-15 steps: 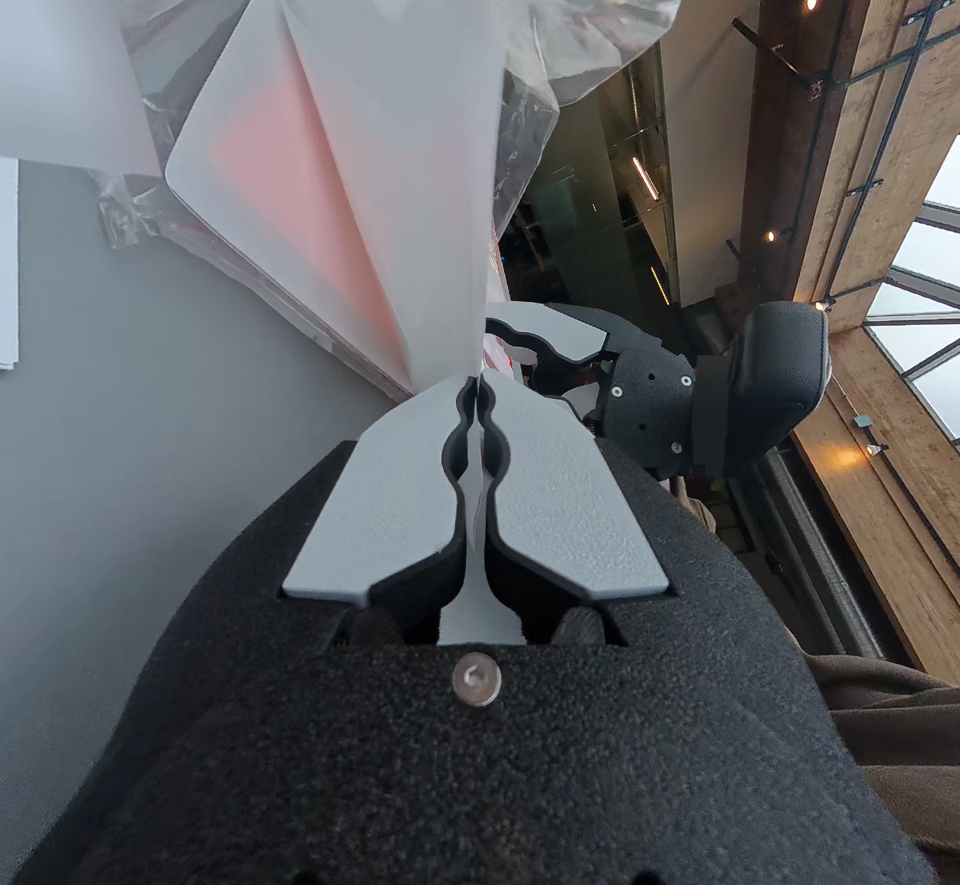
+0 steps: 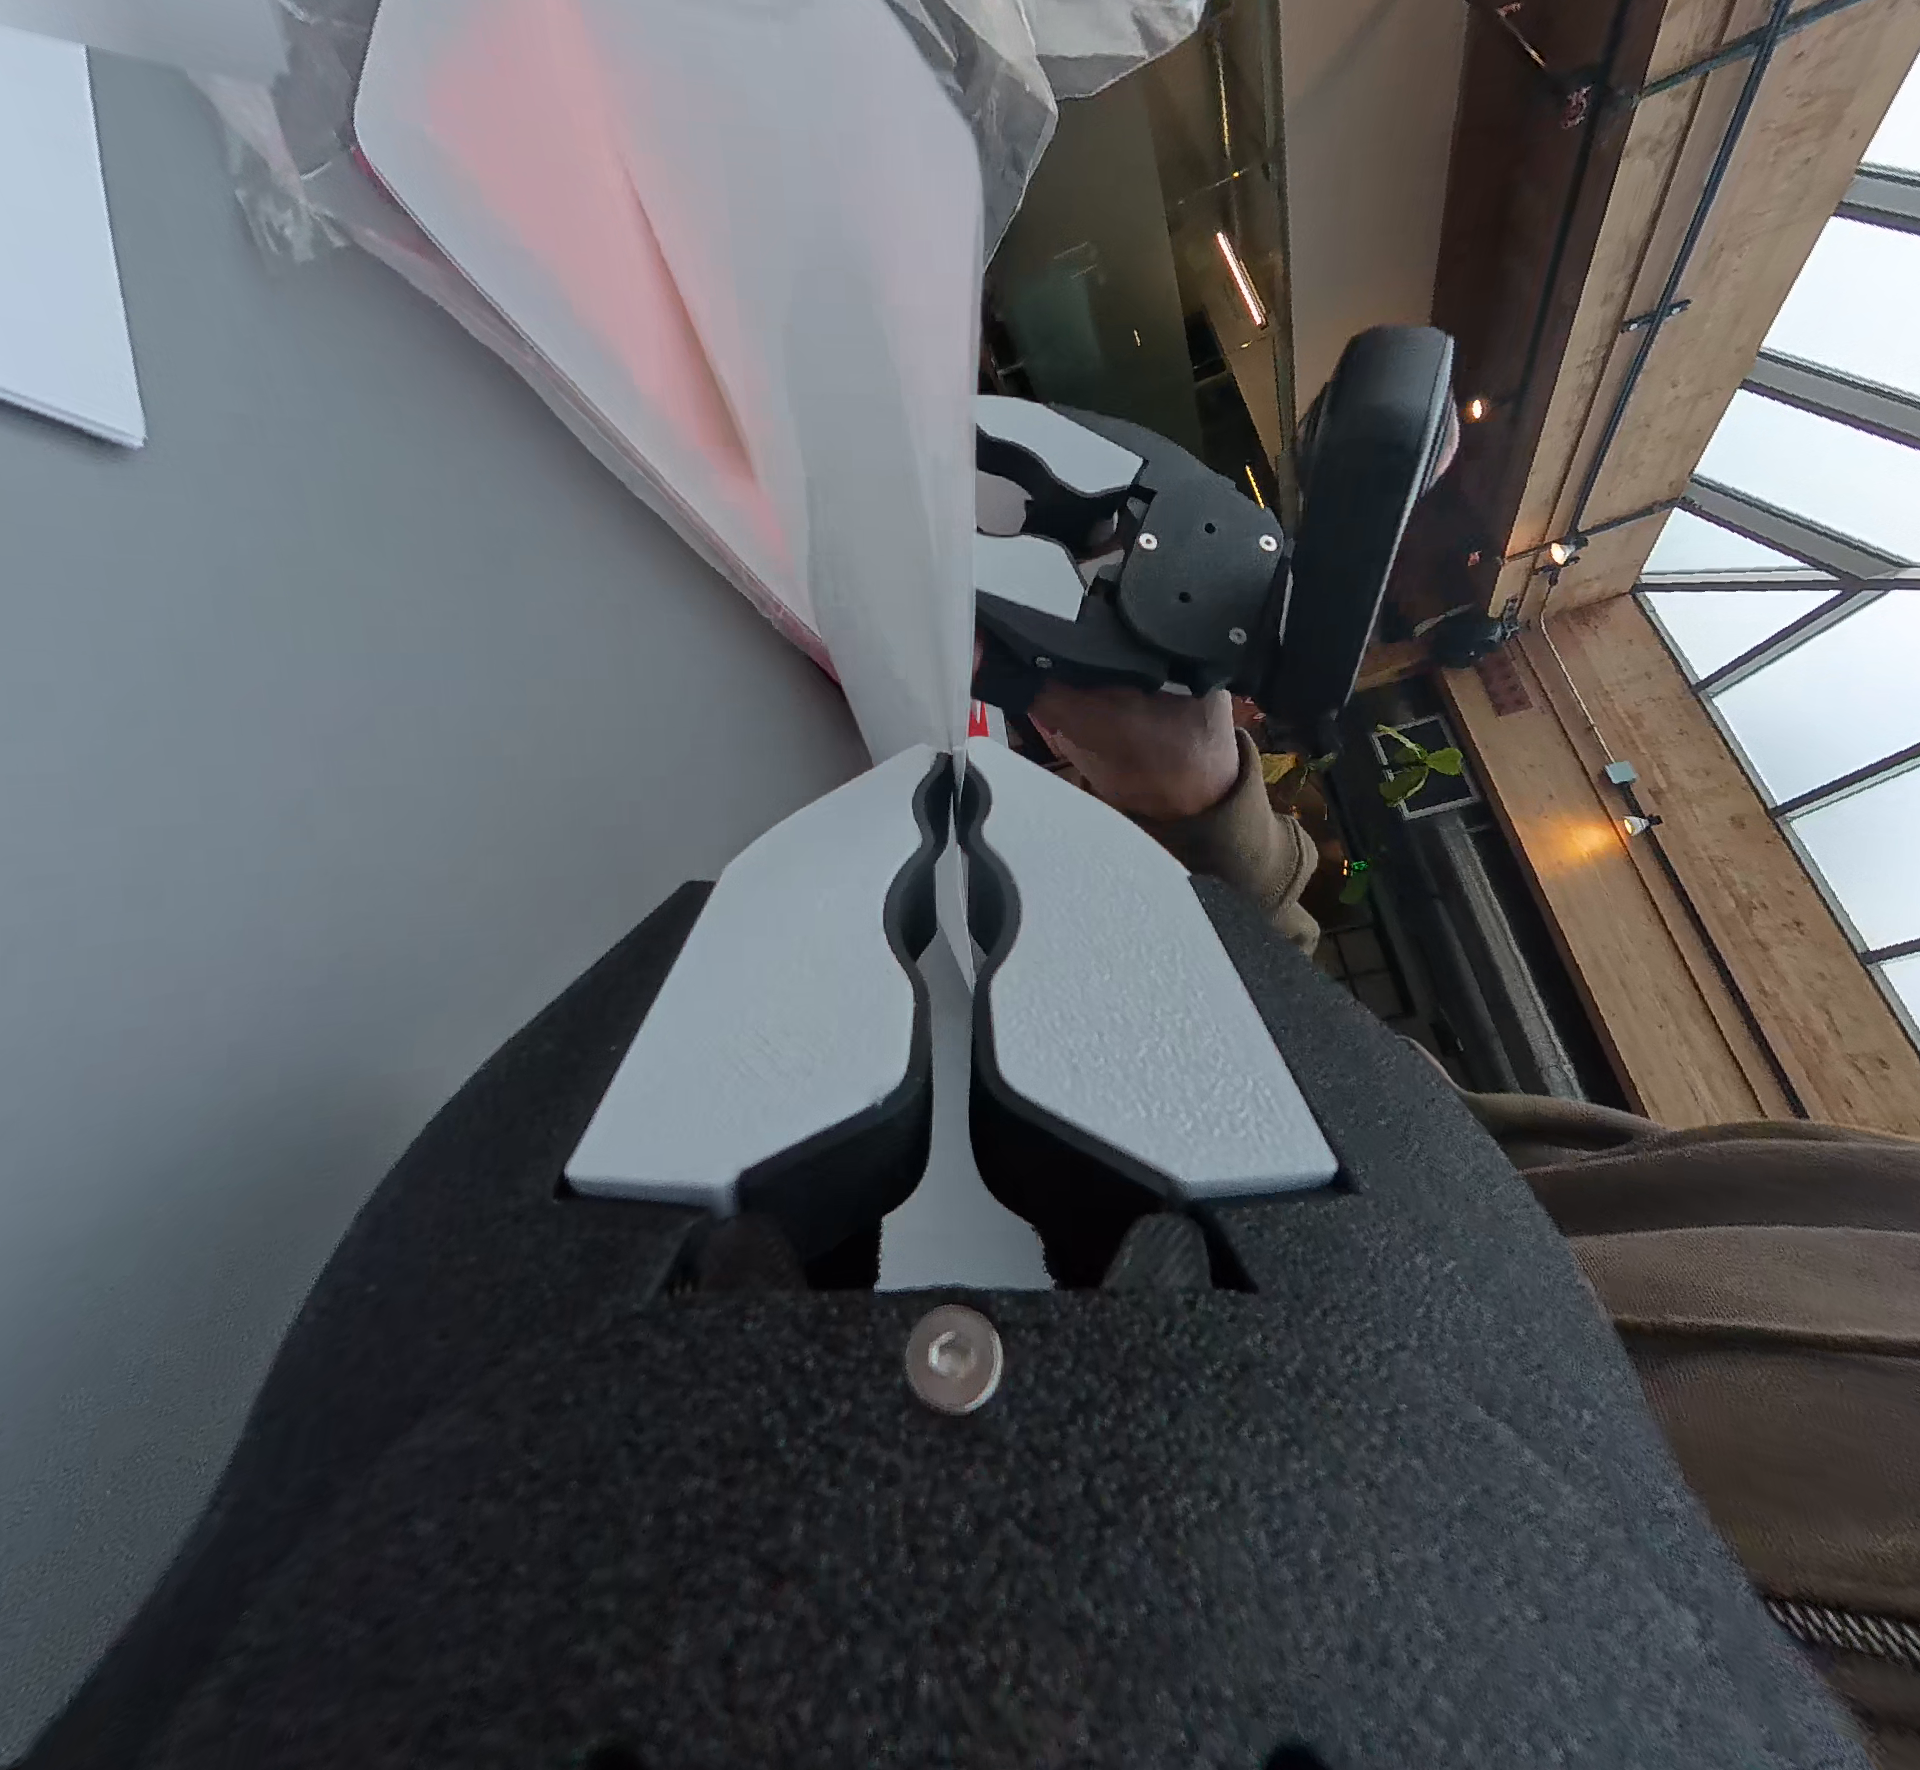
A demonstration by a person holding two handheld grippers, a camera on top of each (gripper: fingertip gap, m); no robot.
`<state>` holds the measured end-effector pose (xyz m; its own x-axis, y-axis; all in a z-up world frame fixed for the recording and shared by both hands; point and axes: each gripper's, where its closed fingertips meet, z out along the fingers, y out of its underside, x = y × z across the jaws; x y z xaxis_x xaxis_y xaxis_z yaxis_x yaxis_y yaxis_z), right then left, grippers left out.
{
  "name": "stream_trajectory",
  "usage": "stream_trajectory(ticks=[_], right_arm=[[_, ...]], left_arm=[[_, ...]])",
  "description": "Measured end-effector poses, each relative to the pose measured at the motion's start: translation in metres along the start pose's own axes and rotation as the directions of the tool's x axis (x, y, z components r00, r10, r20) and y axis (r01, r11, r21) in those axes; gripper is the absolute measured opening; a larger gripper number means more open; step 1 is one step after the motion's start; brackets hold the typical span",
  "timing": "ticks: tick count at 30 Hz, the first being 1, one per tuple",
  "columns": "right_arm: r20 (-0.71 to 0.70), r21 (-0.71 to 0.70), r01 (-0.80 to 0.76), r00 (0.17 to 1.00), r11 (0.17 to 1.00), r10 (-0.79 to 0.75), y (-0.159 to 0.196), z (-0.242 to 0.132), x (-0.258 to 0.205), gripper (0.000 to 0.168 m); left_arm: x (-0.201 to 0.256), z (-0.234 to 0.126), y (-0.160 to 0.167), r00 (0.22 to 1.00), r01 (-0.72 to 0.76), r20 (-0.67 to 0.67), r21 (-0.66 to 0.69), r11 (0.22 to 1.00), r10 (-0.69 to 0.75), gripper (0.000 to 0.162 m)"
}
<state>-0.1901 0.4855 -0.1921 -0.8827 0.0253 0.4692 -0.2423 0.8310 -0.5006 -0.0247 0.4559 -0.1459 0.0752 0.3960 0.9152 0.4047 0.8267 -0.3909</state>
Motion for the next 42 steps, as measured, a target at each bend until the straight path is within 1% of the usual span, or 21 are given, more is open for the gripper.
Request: stream_trajectory(ticks=[6, 11, 16, 21, 24, 26, 28, 30, 32, 34, 36, 37, 38, 39, 41, 42], right_arm=[[-0.016, -0.01, -0.039, 0.999, 0.999, 0.039, 0.001, 0.005, 0.009, 0.045], [-0.041, -0.028, -0.082, 0.996, 0.996, 0.08, 0.007, 0.01, 0.012, 0.044], [-0.079, -0.044, -0.121, 0.99, 0.992, 0.117, 0.01, 0.011, 0.015, 0.043], [-0.114, -0.077, -0.161, 0.982, 0.984, 0.152, 0.013, 0.007, 0.014, 0.045], [-0.098, -0.099, -0.21, 0.975, 0.973, 0.2, 0.018, -0.006, 0.004, 0.048], [-0.087, -0.128, -0.228, 0.972, 0.965, 0.218, 0.028, -0.023, -0.011, 0.05], [-0.064, -0.165, -0.251, 0.968, 0.954, 0.244, 0.047, -0.046, -0.036, 0.053], [-0.003, -0.186, -0.311, 0.949, 0.932, 0.316, 0.065, -0.074, -0.075, 0.055], [0.128, -0.175, -0.419, 0.888, 0.891, 0.442, 0.069, -0.103, -0.131, 0.055], [0.317, -0.146, -0.541, 0.768, 0.829, 0.557, 0.055, -0.132, -0.196, 0.052], [0.509, -0.114, -0.672, 0.593, 0.732, 0.624, 0.029, -0.158, -0.251, 0.05], [0.6, -0.101, -0.744, 0.485, 0.661, 0.637, 0.014, -0.168, -0.271, 0.049], [0.681, -0.123, -0.796, 0.367, 0.593, 0.634, 0.002, -0.174, -0.29, 0.049], [0.711, -0.144, -0.834, 0.287, 0.533, 0.642, -0.004, -0.172, -0.303, 0.049], [0.743, -0.144, -0.895, 0.184, 0.423, 0.643, -0.012, -0.163, -0.319, 0.052], [0.773, -0.161, -0.923, 0.103, 0.35, 0.626, -0.019, -0.16, -0.325, 0.054]], left_arm=[[0.004, -0.045, 0.014, 1.0, -0.002, -0.003, -0.062, 0.998, 0.002, 0.0], [0.01, -0.08, 0.013, 1.0, 0.01, -0.021, -0.065, 0.998, -0.011, 0.0], [0.009, -0.105, 0.012, 0.999, 0.021, -0.048, -0.078, 0.997, -0.025, 0.0], [0.003, -0.131, 0.012, 0.992, 0.066, -0.098, -0.095, 0.993, -0.076, 0.0], [-0.004, -0.149, 0.012, 0.99, 0.076, -0.114, -0.104, 0.992, -0.087, 0.0], [-0.008, -0.161, 0.011, 0.988, 0.081, -0.123, -0.107, 0.991, -0.094, 0.0], [-0.012, -0.17, 0.011, 0.986, 0.08, -0.136, -0.12, 0.99, -0.096, 0.0], [-0.016, -0.178, 0.012, 0.984, 0.085, -0.146, -0.134, 0.987, -0.105, 0.0], [-0.015, -0.186, 0.013, 0.978, 0.094, -0.173, -0.142, 0.985, -0.119, 0.0], [-0.014, -0.195, 0.014, 0.974, 0.094, -0.188, -0.152, 0.984, -0.122, 0.0], [-0.014, -0.204, 0.015, 0.973, 0.093, -0.196, -0.161, 0.983, -0.124, 0.0], [-0.015, -0.207, 0.014, 0.972, 0.093, -0.198, -0.164, 0.982, -0.125, 0.0], [-0.016, -0.21, 0.014, 0.972, 0.092, -0.2, -0.169, 0.981, -0.125, 0.0], [-0.017, -0.212, 0.014, 0.972, 0.088, -0.2, -0.175, 0.981, -0.123, 0.0], [-0.019, -0.215, 0.015, 0.974, 0.07, -0.196, -0.197, 0.978, -0.109, 0.0], [-0.02, -0.217, 0.016, 0.976, 0.06, -0.196, -0.206, 0.977, -0.101, 0.0]])
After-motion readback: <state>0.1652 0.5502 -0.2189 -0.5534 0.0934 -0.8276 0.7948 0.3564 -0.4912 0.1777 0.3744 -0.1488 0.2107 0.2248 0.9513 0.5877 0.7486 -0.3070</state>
